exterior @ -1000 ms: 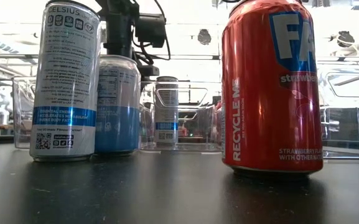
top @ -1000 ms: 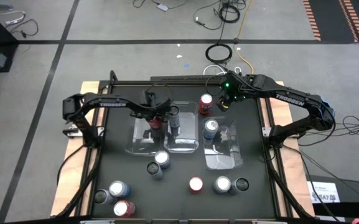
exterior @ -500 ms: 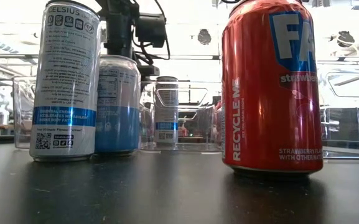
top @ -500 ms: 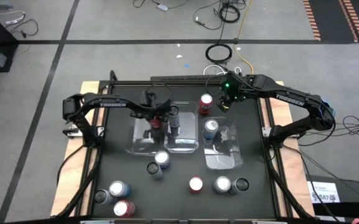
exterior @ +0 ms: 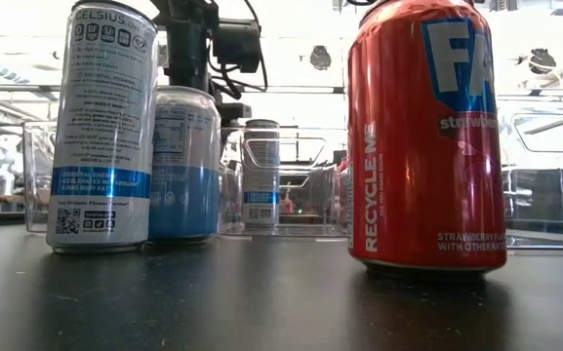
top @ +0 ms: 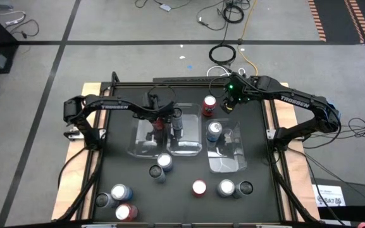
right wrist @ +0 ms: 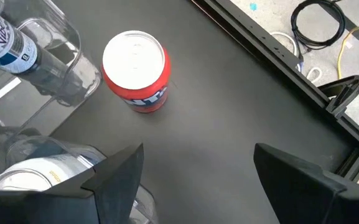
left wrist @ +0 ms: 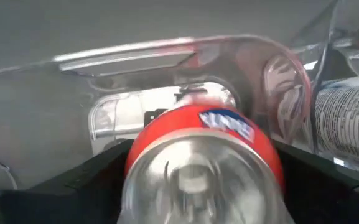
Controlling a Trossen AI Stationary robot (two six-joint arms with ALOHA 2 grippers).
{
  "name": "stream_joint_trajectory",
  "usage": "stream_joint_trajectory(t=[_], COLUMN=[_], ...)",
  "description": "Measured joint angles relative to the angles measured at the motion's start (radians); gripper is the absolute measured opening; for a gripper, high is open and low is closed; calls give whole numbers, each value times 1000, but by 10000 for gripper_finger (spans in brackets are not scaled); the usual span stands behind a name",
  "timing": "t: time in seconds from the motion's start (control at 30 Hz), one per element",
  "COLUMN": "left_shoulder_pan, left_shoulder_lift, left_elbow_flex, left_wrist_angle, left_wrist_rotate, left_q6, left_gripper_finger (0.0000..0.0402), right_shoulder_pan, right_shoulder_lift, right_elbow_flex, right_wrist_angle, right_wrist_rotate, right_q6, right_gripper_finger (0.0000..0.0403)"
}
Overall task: Sort soda cans
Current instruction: Put the red soda can into the top left transparent bin, then move the red soda can to the bottom center of the table
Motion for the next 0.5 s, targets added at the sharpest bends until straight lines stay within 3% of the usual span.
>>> stream_joint_trajectory(t=[0.17, 0.5], left_shoulder_pan=[1, 3], left_shoulder_lift=[0, -53], left_elbow_flex=[1, 1], left_wrist_angle=[-1, -9], left_wrist_rotate=[0, 28], left_q6=[0, 1], left_gripper_finger=[396, 393], right_shoulder_pan=[0, 0], right_shoulder_lift=[0, 1], right_elbow_flex=[0, 0], right_wrist_angle=[0, 52], right_wrist_rotate=[0, -2], right_q6=[2, 30], right_gripper_finger=[299, 299])
